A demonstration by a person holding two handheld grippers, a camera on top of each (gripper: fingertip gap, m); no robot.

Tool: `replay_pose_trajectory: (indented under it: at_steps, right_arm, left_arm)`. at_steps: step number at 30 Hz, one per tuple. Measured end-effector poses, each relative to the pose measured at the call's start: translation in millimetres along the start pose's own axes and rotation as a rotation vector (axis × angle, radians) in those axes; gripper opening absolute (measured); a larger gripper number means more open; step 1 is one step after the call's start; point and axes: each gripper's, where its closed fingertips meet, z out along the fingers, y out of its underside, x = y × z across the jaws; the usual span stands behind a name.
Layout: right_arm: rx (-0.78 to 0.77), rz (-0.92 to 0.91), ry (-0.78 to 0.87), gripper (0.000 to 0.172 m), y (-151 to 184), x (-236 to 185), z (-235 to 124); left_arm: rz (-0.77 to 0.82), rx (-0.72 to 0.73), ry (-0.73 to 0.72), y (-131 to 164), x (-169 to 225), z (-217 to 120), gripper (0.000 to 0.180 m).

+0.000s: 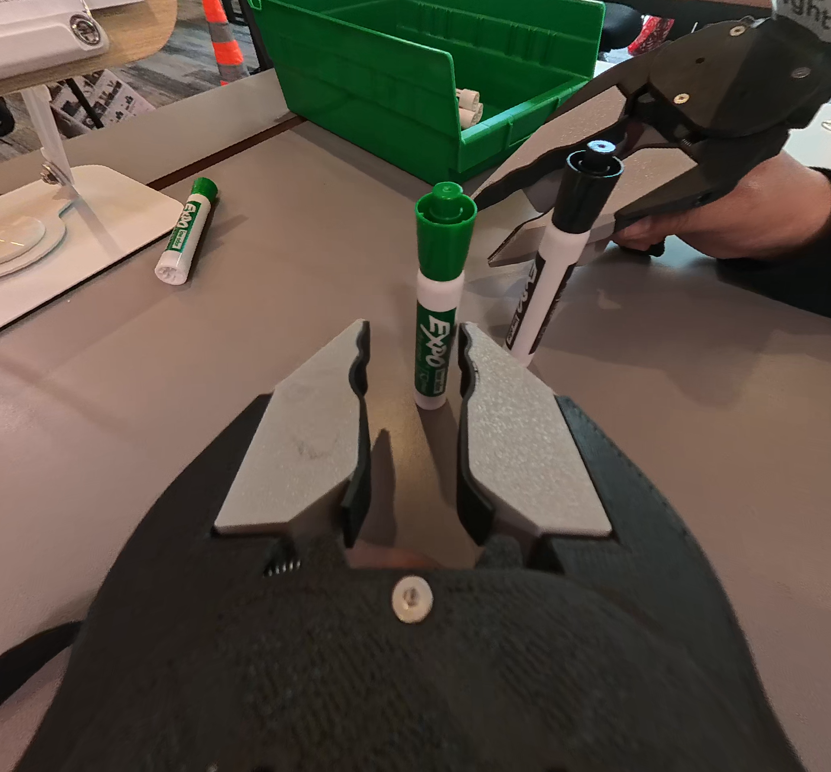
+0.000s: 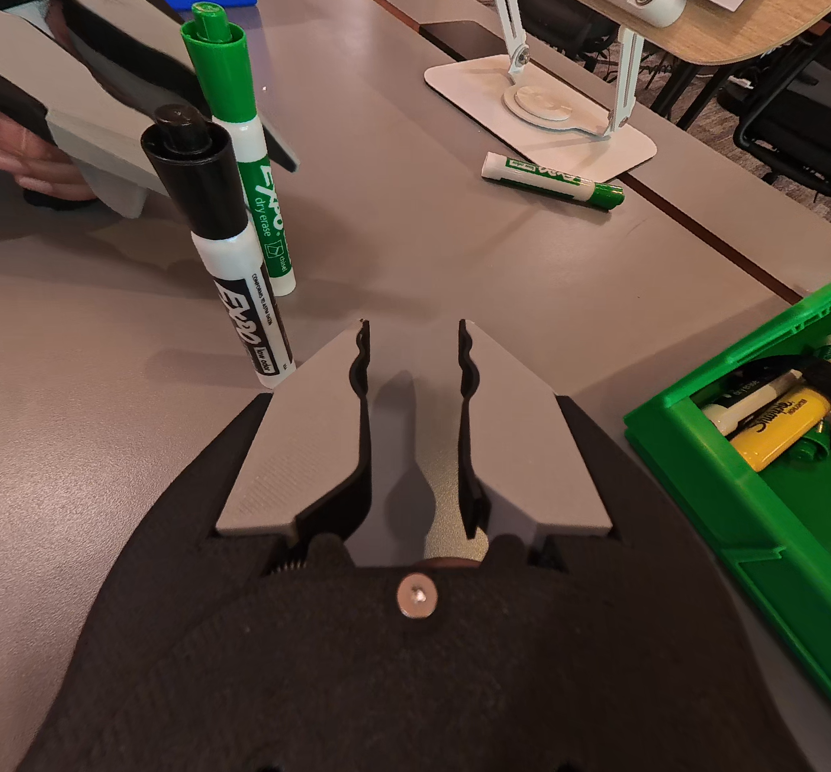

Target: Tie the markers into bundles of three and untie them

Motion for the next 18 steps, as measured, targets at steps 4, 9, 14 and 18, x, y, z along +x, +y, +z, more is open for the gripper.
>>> replay_pose_trajectory:
  at_steps: [4,9,14,18]
  right_arm:
    - [-0.001,0.0,-0.001,0.036,0.1,-0.1,0.0]
    - [-0.011,0.004,-0.011,0.035,1.3,-0.9,1.2]
    - [-0.008,-0.006,-0.01,0.035,0.9,-1.8,0.9]
    - [-0.01,-0.013,-0.009,0.035,1.0,-2.3,1.1]
  left_arm:
    - [0.004,0.005,0.008,-1.4,3.5,1.3,0.034]
    - [-0.004,-0.002,0.015,-3.0,6.2,8.7,0.035]
    - [0.009,0.002,0.016,-5.2,8.9,12.9,0.016]
    - [-0.008,0.01,0.018,-8.3,6.0,17.9,0.015]
